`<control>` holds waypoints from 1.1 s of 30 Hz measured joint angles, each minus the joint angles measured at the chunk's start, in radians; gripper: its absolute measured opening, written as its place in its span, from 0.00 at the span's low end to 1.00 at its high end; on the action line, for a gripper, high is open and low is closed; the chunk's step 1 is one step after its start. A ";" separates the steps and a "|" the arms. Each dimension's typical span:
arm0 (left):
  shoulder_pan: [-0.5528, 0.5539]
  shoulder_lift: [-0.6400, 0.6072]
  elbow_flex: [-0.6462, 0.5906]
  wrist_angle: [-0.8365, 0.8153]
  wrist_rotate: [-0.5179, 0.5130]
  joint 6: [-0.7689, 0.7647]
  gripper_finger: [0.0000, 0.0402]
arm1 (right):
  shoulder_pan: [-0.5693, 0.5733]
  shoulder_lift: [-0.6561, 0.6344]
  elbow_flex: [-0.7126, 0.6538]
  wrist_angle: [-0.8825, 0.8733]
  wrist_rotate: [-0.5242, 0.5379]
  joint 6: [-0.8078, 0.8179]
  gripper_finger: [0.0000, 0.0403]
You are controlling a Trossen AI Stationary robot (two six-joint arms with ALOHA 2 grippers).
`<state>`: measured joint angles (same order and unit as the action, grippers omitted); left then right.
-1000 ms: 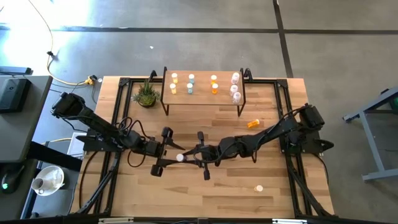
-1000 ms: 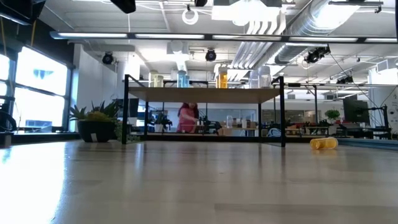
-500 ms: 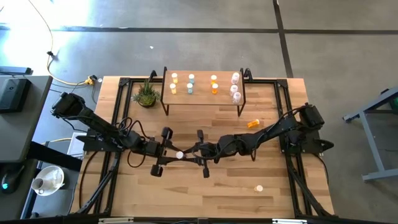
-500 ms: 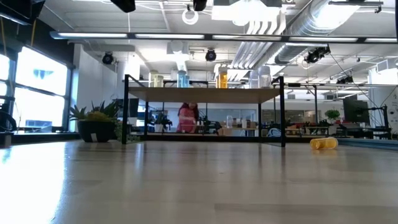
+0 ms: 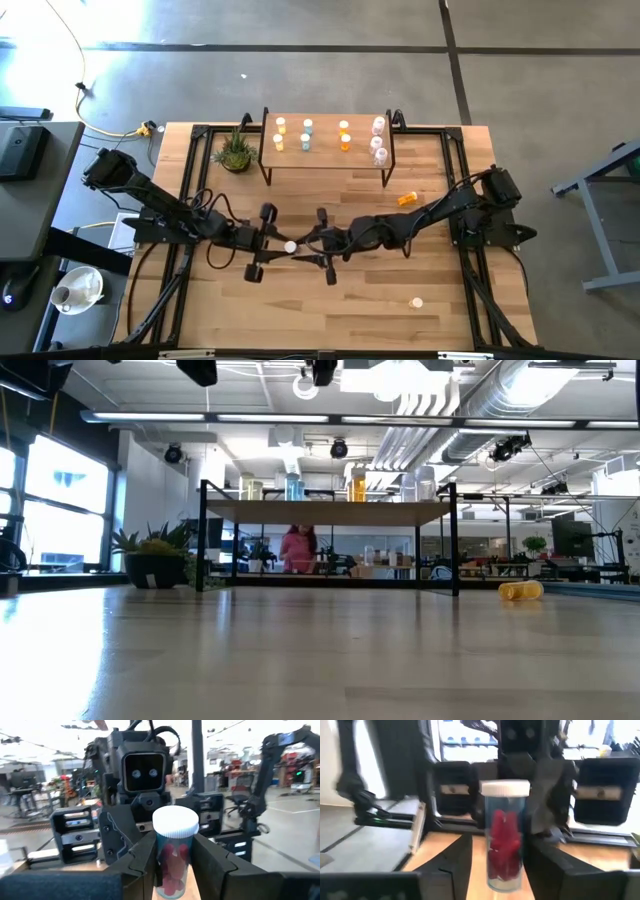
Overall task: Pick and place medicine bottles onto shelf by color
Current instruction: Put the blue pill bottle on the shelf aligned with the other blue pill bottles
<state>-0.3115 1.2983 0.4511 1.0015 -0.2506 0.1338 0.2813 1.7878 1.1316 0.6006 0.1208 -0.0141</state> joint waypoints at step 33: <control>0.075 0.000 0.001 -0.311 -0.375 -0.100 0.24 | -0.079 -0.303 0.019 -0.454 0.244 -0.011 0.46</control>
<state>-0.2364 1.2987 0.4519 0.6901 -0.6254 0.0335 0.2028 1.4843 1.1507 0.1465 0.3643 -0.0246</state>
